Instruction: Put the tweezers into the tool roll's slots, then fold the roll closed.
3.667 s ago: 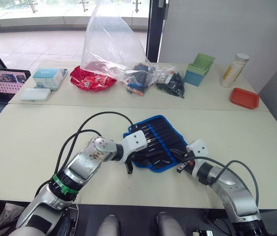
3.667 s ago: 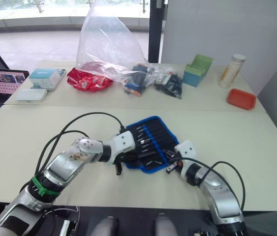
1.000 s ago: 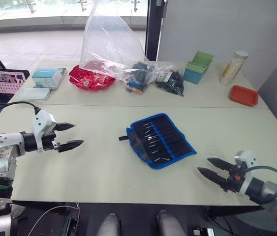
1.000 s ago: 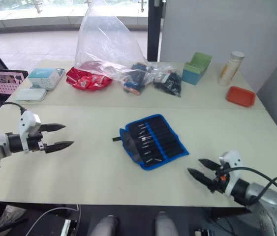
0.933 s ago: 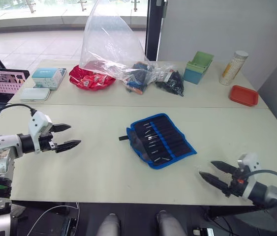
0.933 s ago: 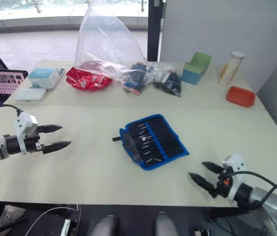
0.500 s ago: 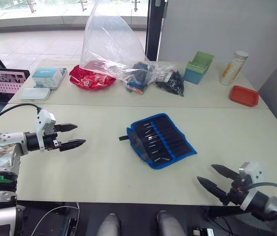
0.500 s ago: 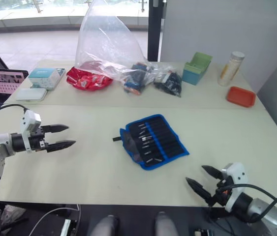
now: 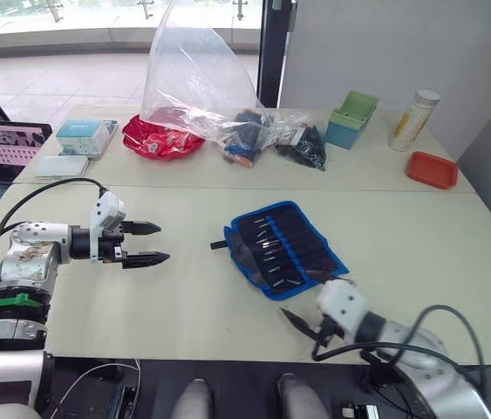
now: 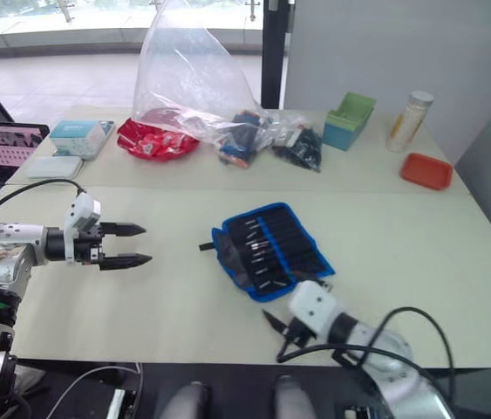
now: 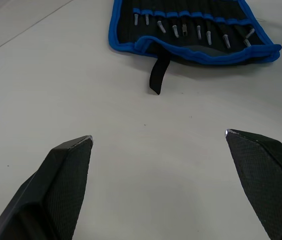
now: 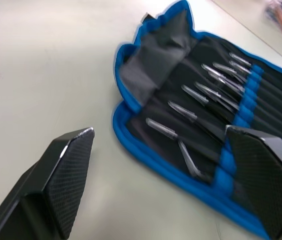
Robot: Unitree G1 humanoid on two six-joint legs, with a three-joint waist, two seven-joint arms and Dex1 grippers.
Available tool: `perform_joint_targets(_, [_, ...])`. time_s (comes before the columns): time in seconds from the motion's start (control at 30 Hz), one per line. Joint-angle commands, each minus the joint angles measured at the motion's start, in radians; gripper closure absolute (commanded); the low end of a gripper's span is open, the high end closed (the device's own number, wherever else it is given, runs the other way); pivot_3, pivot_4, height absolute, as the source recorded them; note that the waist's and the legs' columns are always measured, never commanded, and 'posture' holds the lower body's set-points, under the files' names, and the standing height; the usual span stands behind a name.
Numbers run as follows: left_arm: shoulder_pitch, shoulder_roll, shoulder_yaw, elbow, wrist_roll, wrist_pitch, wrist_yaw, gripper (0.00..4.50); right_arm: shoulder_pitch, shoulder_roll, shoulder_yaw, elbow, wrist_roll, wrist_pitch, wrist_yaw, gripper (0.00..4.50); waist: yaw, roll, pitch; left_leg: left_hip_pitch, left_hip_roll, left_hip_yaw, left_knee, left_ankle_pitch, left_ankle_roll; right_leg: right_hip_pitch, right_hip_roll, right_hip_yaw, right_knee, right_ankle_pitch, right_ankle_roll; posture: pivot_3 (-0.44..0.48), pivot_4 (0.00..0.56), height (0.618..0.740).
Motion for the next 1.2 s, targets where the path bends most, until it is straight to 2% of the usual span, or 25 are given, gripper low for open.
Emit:
perform_joint_targets(0.03, [-0.028, 0.002, -0.009, -0.042, 0.000, 0.011, -0.024, 0.00, -0.089, 0.046, 0.052, 0.017, -0.047, 0.053, -0.038, 0.08, 0.000, 0.000, 0.000, 0.000, 0.000, 0.000, 0.000, 0.000, 0.000, 0.000, 0.000, 0.000, 0.000, 0.000, 0.000, 0.000, 0.150, 0.740])
perform_joint_targets(0.3, [-0.019, -0.008, -0.025, -0.078, -0.001, 0.074, -0.008, 0.00, -0.215, 0.104, 0.081, 0.127, -0.053, 0.124, -0.044, 0.08, -0.001, 0.000, 0.000, 0.000, 0.000, 0.000, 0.000, 0.000, 0.000, -0.001, 0.000, 0.000, 0.001, 0.002, -0.003, 0.000, 0.150, 0.740])
perform_joint_targets(0.33, [-0.011, -0.009, -0.028, -0.087, 0.000, 0.070, -0.008, 0.00, -0.227, 0.117, 0.084, 0.137, -0.040, 0.135, -0.036, 0.58, -0.001, 0.000, 0.000, 0.000, 0.000, 0.000, 0.000, 0.000, 0.000, -0.001, 0.000, 0.000, 0.001, 0.002, -0.003, 0.000, 0.150, 0.740])
perform_joint_targets(0.37, [-0.004, -0.010, -0.029, -0.093, 0.001, 0.067, -0.008, 0.00, -0.236, 0.125, 0.087, 0.143, -0.032, 0.142, -0.030, 0.82, -0.001, 0.000, 0.000, 0.000, 0.000, 0.000, 0.000, 0.000, 0.000, -0.001, 0.000, 0.000, 0.001, 0.002, -0.003, 0.000, 0.150, 0.740])
perform_joint_targets(0.5, [0.009, -0.013, -0.043, -0.102, 0.012, 0.054, -0.016, 0.00, -0.253, 0.138, 0.085, 0.157, -0.022, 0.139, -0.024, 2.26, -0.002, 0.000, 0.000, 0.000, 0.000, 0.000, 0.000, 0.000, 0.000, -0.002, 0.000, 0.000, 0.003, 0.003, -0.005, 0.000, 0.150, 0.740])
perform_joint_targets(0.6, [0.003, -0.026, -0.094, -0.093, 0.052, 0.014, -0.034, 0.00, -0.248, 0.136, 0.074, 0.150, -0.002, 0.128, -0.007, 3.21, -0.002, 0.000, 0.000, 0.000, 0.000, 0.000, 0.001, 0.000, 0.000, -0.003, 0.000, 0.000, 0.007, 0.003, -0.005, 0.000, 0.150, 0.740])
perform_joint_targets(0.63, [-0.005, -0.034, -0.108, -0.088, 0.062, 0.000, -0.040, 0.00, -0.245, 0.133, 0.072, 0.146, 0.005, 0.126, -0.001, 3.67, -0.001, 0.000, 0.000, 0.000, 0.000, 0.000, 0.001, 0.000, 0.000, -0.004, 0.000, 0.000, 0.008, 0.003, -0.005, 0.000, 0.150, 0.740])
perform_joint_targets(0.73, [-0.068, -0.088, -0.150, -0.044, 0.100, -0.044, -0.034, 0.00, -0.216, 0.109, 0.061, 0.115, 0.037, 0.148, 0.030, 4.46, 0.005, 0.000, 0.000, -0.001, 0.000, 0.000, 0.001, 0.001, 0.001, -0.005, 0.000, 0.000, 0.009, 0.003, -0.005, 0.000, 0.150, 0.740])
perform_joint_targets(0.93, [-0.210, -0.198, -0.209, 0.107, 0.174, -0.199, -0.050, 0.00, -0.134, 0.048, 0.018, 0.041, 0.088, 0.157, 0.058, 4.46, 0.002, -0.001, 0.000, -0.004, -0.001, -0.001, 0.006, 0.001, 0.001, -0.005, 0.000, 0.000, 0.009, 0.002, -0.004, 0.000, 0.150, 0.740])
perform_joint_targets(1.2, [-0.327, -0.302, -0.282, 0.276, 0.267, -0.428, -0.093, 0.00, -0.087, 0.047, -0.009, 0.009, 0.103, 0.175, 0.022, 4.46, -0.012, -0.001, 0.000, -0.004, -0.001, -0.001, 0.006, 0.001, 0.002, -0.007, 0.000, 0.001, 0.013, 0.001, -0.002, 0.000, 0.150, 0.740])
